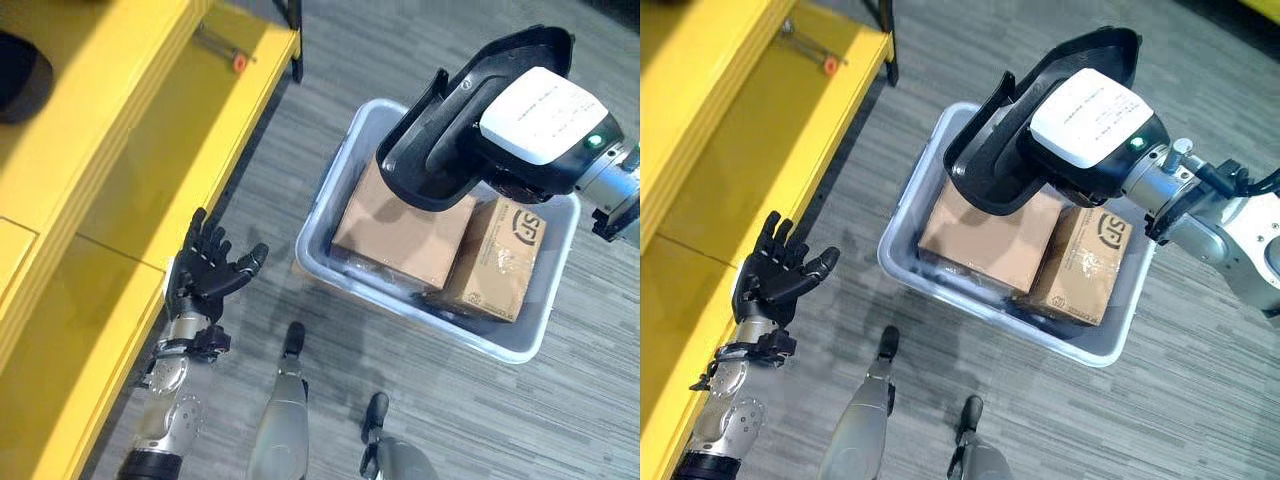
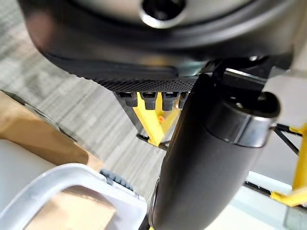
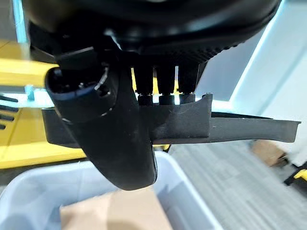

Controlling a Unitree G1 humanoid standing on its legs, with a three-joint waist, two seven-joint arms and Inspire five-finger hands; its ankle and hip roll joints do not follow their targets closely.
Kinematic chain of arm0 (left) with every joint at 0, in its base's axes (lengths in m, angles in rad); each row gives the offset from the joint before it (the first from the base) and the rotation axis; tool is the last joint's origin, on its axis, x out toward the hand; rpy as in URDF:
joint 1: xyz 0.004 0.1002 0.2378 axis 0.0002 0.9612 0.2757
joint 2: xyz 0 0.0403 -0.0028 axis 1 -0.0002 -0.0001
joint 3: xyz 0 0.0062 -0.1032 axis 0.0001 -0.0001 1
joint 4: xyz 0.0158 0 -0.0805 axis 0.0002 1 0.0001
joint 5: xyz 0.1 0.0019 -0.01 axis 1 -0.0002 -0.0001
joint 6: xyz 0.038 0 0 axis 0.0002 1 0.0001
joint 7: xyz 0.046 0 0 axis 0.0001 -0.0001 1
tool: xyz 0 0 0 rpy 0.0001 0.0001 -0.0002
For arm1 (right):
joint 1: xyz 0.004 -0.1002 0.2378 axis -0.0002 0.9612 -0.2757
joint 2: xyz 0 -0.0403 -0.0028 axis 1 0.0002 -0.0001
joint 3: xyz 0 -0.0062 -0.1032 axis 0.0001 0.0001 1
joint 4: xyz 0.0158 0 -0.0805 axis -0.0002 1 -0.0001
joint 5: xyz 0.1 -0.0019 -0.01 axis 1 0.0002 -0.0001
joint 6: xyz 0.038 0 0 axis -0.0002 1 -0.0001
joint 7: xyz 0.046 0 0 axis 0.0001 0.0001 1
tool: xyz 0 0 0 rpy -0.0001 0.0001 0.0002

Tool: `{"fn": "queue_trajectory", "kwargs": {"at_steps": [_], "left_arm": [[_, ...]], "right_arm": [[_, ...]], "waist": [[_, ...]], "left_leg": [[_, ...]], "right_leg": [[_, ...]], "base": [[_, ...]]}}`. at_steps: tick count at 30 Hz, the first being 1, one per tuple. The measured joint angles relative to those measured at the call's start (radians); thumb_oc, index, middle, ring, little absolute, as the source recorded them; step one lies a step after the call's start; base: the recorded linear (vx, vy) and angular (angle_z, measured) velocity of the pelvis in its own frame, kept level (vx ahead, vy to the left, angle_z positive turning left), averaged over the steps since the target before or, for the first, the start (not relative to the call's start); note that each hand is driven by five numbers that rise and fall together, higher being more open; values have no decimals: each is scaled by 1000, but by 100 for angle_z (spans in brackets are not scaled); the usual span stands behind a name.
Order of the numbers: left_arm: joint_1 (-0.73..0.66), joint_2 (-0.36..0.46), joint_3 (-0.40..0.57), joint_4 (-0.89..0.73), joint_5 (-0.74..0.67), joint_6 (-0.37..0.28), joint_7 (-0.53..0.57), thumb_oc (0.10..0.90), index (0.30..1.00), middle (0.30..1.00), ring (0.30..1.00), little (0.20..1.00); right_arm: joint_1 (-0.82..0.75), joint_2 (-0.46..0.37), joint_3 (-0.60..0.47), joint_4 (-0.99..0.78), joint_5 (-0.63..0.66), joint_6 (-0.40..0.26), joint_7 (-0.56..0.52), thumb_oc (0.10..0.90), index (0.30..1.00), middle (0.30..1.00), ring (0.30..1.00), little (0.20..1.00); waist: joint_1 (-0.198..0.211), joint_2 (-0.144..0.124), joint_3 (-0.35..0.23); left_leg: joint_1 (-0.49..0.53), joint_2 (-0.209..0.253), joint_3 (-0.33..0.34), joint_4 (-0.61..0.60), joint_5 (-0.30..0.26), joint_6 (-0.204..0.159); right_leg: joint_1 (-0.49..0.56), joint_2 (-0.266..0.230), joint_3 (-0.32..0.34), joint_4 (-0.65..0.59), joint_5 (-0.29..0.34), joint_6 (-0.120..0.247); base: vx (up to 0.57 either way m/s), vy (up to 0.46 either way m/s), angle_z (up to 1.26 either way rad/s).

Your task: Move parts from the plastic box to the shelf.

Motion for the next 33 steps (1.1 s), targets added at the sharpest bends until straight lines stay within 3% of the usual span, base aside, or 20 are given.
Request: {"fn": "queue_trajectory", "kwargs": {"at_steps": [11, 18, 22, 29, 33], "left_arm": [[-109, 1, -18, 4, 21, 5, -17, 900, 1000, 1000, 1000, 1000], [-137, 58, -20, -9, 143, 4, -5, 900, 1000, 1000, 1000, 1000], [-147, 139, -15, -58, 294, 1, 32, 900, 1000, 1000, 1000, 1000], [-274, 327, -7, -79, 705, -16, 157, 900, 1000, 1000, 1000, 1000], [-348, 391, -7, -80, 840, -36, 217, 900, 1000, 1000, 1000, 1000]], "right_arm": [[-161, 109, 84, 88, 52, 0, -2, 400, 300, 300, 300, 300], [-174, 175, 77, 163, 129, 16, -29, 400, 300, 300, 300, 300], [-175, 198, 74, 212, 159, 20, -31, 400, 300, 300, 300, 300], [-209, 197, 81, 280, 198, 24, -31, 400, 300, 300, 300, 300], [-235, 197, 87, 286, 199, 18, -31, 400, 300, 300, 300, 300]], "waist": [[-52, -1, -22], [-91, -13, -33], [-101, -17, -35], [-108, -17, -35], [-109, -16, -35]], "left_leg": [[93, 31, 74, -14, 1, 6], [121, 54, 103, -13, -5, 2], [127, 57, 114, -13, -7, 2], [131, 58, 113, -13, -7, 2], [131, 56, 112, -13, -7, 2]], "right_leg": [[36, 5, 84, 0, 20, -4], [41, 14, 121, 0, 29, -13], [39, 16, 136, 0, 30, -14], [44, 18, 138, 0, 31, -14], [45, 16, 133, 0, 31, -13]], "base": [[19, -9, -23], [22, -3, -15], [20, 6, -8], [5, 0, 0], [0, 0, 0]]}}
